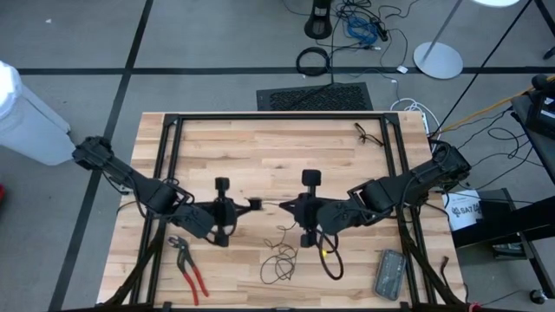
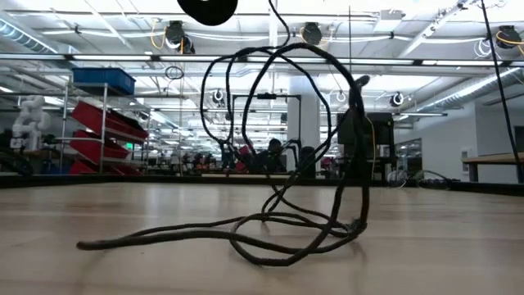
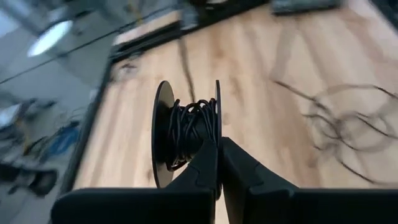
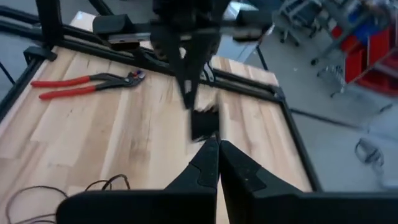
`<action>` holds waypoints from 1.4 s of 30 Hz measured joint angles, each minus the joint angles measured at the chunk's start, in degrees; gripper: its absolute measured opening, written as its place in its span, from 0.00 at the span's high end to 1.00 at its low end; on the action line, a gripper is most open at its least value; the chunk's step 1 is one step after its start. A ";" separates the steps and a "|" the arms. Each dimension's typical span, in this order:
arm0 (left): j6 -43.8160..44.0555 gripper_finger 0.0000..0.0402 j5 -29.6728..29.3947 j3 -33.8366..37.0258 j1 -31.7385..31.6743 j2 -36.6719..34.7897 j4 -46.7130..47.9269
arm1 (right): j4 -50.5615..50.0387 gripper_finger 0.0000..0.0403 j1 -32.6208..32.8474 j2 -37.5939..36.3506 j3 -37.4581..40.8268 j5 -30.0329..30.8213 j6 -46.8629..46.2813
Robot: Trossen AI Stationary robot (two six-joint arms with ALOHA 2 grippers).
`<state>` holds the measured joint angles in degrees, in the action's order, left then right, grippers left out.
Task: Coil cords
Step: Coil the black wire onto the black spool
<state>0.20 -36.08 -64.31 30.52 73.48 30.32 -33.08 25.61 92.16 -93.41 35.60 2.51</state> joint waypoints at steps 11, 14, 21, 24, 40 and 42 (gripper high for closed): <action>-18.43 0.98 2.04 0.00 -0.23 1.96 -4.38 | 2.53 1.00 -2.52 -0.02 0.00 -8.11 11.65; -23.34 0.98 2.04 0.00 -0.24 1.96 -4.54 | 3.02 1.00 -3.75 -0.02 0.00 -9.79 14.07; -28.08 0.98 2.08 0.00 -0.88 1.96 -4.54 | 5.43 1.00 -6.17 -0.02 -0.02 -18.87 18.34; -27.99 0.98 2.05 0.00 -1.77 1.96 -4.56 | 6.78 1.00 -6.14 -0.02 -0.02 -22.21 20.09; -28.11 0.98 9.70 0.00 -2.76 2.31 -7.26 | 9.01 1.00 -5.89 -0.02 -0.02 -24.28 29.72; -29.08 0.98 11.50 0.00 -2.63 2.46 -8.26 | 9.41 1.00 -6.43 -0.02 -0.02 -25.07 29.91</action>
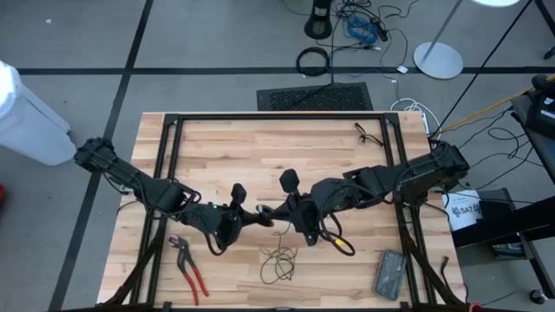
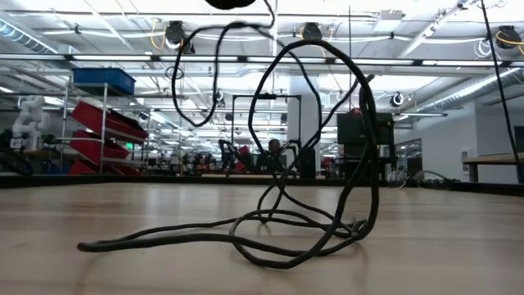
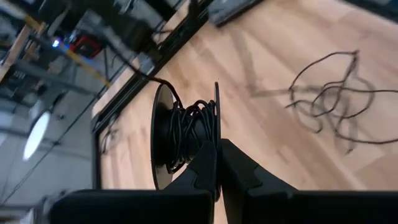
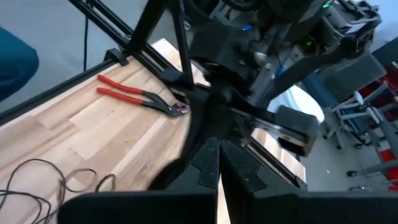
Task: Coil cords
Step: Coil the black wire onto the black spool
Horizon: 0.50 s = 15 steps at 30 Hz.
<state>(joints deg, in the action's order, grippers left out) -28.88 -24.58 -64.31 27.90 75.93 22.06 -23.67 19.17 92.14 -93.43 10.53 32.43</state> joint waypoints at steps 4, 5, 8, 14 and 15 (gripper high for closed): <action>-2.70 0.98 4.49 0.02 0.10 0.78 -3.54 | 0.16 1.00 -1.27 0.00 0.00 -4.70 0.41; -3.52 0.98 5.56 0.02 0.19 1.13 -4.21 | 0.14 1.00 -1.59 0.00 0.00 -5.24 0.41; -6.20 0.98 7.15 0.02 0.24 2.08 -5.82 | -0.58 1.00 -2.39 0.00 0.00 -6.49 0.41; -9.94 0.98 7.98 0.02 0.24 2.46 -7.22 | -7.60 1.00 -3.42 0.00 -1.72 -6.45 -1.13; -10.47 0.98 7.97 0.02 0.24 2.43 -7.54 | -8.92 1.00 -3.42 -0.07 -2.06 -6.43 -1.80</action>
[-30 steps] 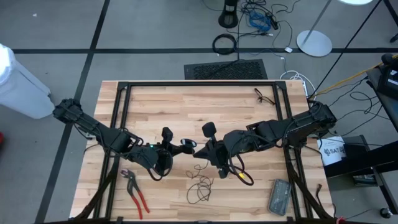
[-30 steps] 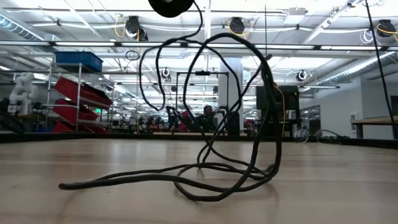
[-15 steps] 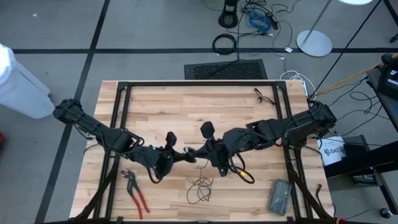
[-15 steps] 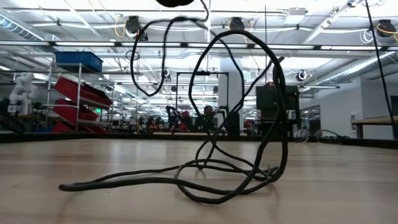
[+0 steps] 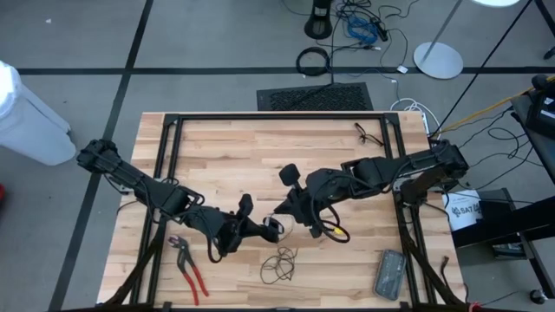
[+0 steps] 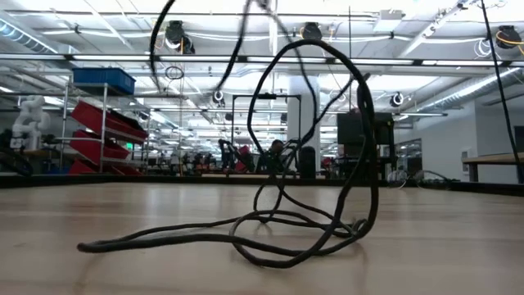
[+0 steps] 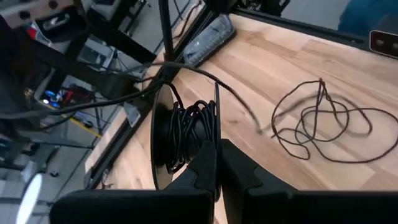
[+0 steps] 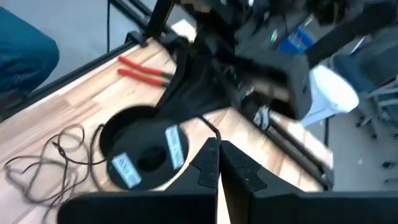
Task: Coil cords
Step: Coil the black wire onto the black spool
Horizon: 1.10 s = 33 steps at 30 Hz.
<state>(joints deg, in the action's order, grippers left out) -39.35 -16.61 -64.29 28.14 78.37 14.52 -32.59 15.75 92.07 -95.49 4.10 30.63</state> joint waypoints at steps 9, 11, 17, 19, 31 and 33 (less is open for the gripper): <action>-5.09 0.98 7.40 0.00 0.00 -0.02 -9.60 | -6.78 1.00 -0.24 0.04 -4.20 -0.17 0.81; -6.29 0.98 8.82 0.00 -0.04 -0.06 -11.00 | -6.49 1.00 -0.43 -0.01 -4.40 -0.29 1.61; -7.96 0.98 9.65 0.00 -0.11 -0.07 -12.96 | -4.64 1.00 -1.87 0.36 -4.41 -4.80 2.00; -7.99 0.98 9.99 0.00 -0.45 -0.07 -12.90 | -3.56 1.00 -2.20 0.76 -4.41 -5.78 2.02; -8.12 0.98 11.51 0.00 -0.59 -0.07 -14.16 | 1.70 1.00 -4.14 4.15 -4.35 -9.22 2.06; -8.12 0.98 11.65 0.00 -0.59 -0.07 -14.03 | 2.96 1.00 -4.40 4.45 -4.39 -9.45 1.75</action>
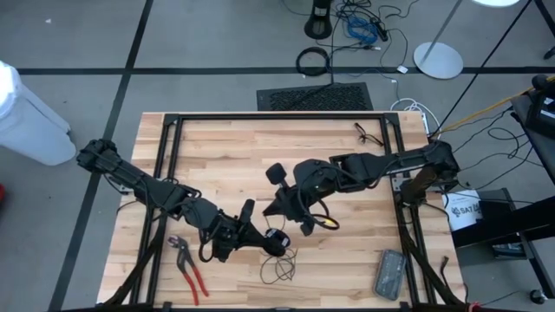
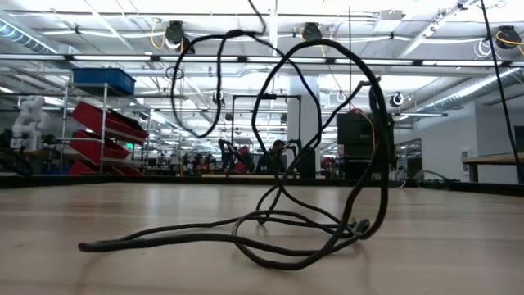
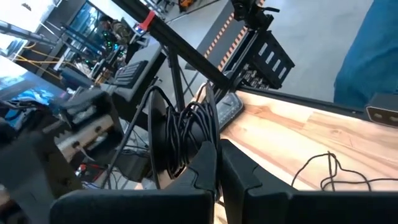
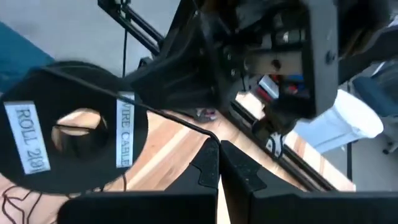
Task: Coil cords
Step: Coil the black wire onto the black spool
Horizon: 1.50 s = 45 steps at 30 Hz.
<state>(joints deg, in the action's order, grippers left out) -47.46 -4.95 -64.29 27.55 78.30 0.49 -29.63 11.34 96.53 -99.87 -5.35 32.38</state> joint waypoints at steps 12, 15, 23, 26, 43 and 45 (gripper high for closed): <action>-1.35 0.98 0.52 0.00 -1.25 2.20 -2.10 | 3.94 1.00 -0.60 0.42 0.04 -3.78 0.16; -1.38 0.98 0.89 0.00 -1.67 2.81 -1.98 | 3.97 1.00 -0.73 0.42 0.04 -3.88 0.01; -2.38 0.98 4.19 0.00 -2.03 3.37 -5.73 | 2.58 1.00 -1.56 0.42 0.04 -8.61 -2.25; -2.84 0.98 6.30 0.00 -2.08 3.37 -7.53 | 2.09 1.00 -1.81 0.42 0.04 -10.10 -2.78; -4.46 0.98 11.54 0.00 -1.92 3.37 -10.76 | -0.53 1.00 -3.06 1.12 0.04 -20.79 -5.20; -4.56 0.98 12.65 0.00 -1.95 3.38 -11.46 | -0.93 1.00 -3.31 1.45 0.04 -21.51 -5.22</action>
<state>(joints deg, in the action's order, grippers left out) -52.02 7.70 -64.29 25.61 81.68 -10.97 -30.57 8.03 97.98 -99.83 -26.86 27.16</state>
